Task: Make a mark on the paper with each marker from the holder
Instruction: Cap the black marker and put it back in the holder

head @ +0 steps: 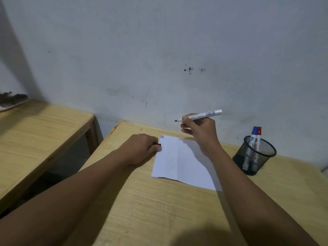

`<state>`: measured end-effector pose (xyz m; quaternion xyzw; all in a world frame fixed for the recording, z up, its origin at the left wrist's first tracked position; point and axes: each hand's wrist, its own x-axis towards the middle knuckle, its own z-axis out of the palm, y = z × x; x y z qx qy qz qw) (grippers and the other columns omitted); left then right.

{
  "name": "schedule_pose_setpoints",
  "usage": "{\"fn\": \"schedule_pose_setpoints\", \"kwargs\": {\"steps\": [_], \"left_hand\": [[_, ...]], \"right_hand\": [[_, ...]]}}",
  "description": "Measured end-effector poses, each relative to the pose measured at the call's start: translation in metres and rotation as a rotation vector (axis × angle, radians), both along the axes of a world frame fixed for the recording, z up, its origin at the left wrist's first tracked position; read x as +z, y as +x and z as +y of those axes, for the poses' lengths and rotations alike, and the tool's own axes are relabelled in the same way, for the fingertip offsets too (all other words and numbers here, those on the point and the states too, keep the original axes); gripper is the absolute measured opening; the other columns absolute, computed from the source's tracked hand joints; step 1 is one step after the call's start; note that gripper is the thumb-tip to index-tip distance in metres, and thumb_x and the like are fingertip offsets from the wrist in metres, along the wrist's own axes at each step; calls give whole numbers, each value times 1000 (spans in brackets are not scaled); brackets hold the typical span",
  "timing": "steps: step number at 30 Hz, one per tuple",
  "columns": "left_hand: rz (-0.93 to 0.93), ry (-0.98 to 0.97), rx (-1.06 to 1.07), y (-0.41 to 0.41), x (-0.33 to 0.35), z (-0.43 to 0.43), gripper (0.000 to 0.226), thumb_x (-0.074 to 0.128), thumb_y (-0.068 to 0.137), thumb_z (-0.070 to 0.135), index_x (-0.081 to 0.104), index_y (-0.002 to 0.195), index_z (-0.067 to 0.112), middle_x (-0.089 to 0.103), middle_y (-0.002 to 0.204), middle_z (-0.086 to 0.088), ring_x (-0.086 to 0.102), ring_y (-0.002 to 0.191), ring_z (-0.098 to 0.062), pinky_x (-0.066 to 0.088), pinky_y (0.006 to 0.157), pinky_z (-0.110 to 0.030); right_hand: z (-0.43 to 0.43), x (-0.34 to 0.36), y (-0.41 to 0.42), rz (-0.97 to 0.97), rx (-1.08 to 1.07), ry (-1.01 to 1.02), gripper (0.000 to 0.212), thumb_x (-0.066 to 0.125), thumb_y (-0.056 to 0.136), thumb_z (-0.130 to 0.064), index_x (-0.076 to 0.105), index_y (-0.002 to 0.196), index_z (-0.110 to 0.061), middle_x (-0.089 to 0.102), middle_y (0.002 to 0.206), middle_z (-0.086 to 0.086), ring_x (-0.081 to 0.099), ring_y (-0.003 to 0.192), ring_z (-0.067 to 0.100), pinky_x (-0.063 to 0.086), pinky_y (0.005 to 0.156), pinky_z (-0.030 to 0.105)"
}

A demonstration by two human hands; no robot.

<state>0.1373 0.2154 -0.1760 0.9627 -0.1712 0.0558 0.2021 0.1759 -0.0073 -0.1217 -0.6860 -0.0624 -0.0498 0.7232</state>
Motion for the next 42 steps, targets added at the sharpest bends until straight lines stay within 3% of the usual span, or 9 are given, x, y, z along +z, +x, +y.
{"fn": "schedule_pose_setpoints", "kwargs": {"steps": [5,7,10,15,22,28,33,37,42], "left_hand": [[-56,-279,107,-24,33,-21,16,61,95,39,71,98,28,73,102,14,65,92,-11,48,80,-33],[-52,-445,90,-35,61,-35,10,67,93,31,74,100,27,74,99,15,68,90,-7,48,73,-24],[-94,-637,75,-54,105,-64,14,71,90,24,77,103,24,77,99,9,71,88,-9,50,73,-15],[-177,-803,-13,-92,168,-111,15,74,89,25,78,103,25,77,99,9,71,90,-10,53,79,-19],[-247,-727,-119,-134,212,-151,17,73,88,20,79,105,20,78,95,5,73,85,-13,59,83,-31],[-359,-542,-181,-151,232,-166,16,73,89,24,79,103,23,78,94,7,70,82,-8,51,71,-20],[-390,-636,-201,-157,246,-176,19,75,87,25,79,104,18,79,94,3,71,81,-8,55,74,-25],[-366,-714,-232,-161,249,-180,21,77,86,21,79,103,10,77,85,-1,67,65,0,50,65,-13],[-615,-544,-203,-156,242,-188,14,80,83,22,80,94,14,77,81,3,67,68,-3,52,67,-15]], "right_hand": [[-27,34,-36,-55,-10,-27,9,73,91,0,70,95,-8,74,77,6,68,66,18,63,69,31],[-35,51,-55,-85,-19,-10,14,73,91,1,69,98,-10,73,76,5,68,64,17,63,66,30],[-49,82,-85,-124,-24,32,10,73,91,-1,69,97,-6,72,79,8,68,68,19,63,67,31],[-79,125,-134,-217,-65,74,6,75,91,-9,73,96,-6,76,83,6,68,72,17,60,66,29],[-115,159,-183,-315,-87,17,9,76,90,-12,74,96,-6,75,85,7,69,73,16,58,68,32],[-135,174,-204,-357,-85,-60,17,76,91,-17,75,100,-4,77,88,6,70,77,12,59,73,34],[-137,187,-212,-322,-40,-19,15,73,94,-25,75,98,-11,77,91,1,69,85,15,59,76,35],[-140,190,-213,-303,-22,-13,16,71,96,-27,74,101,-12,77,91,-2,70,86,13,58,81,39],[-135,183,-210,-235,-98,37,16,73,93,-31,76,92,-15,77,87,-5,69,84,10,52,84,40]]}}
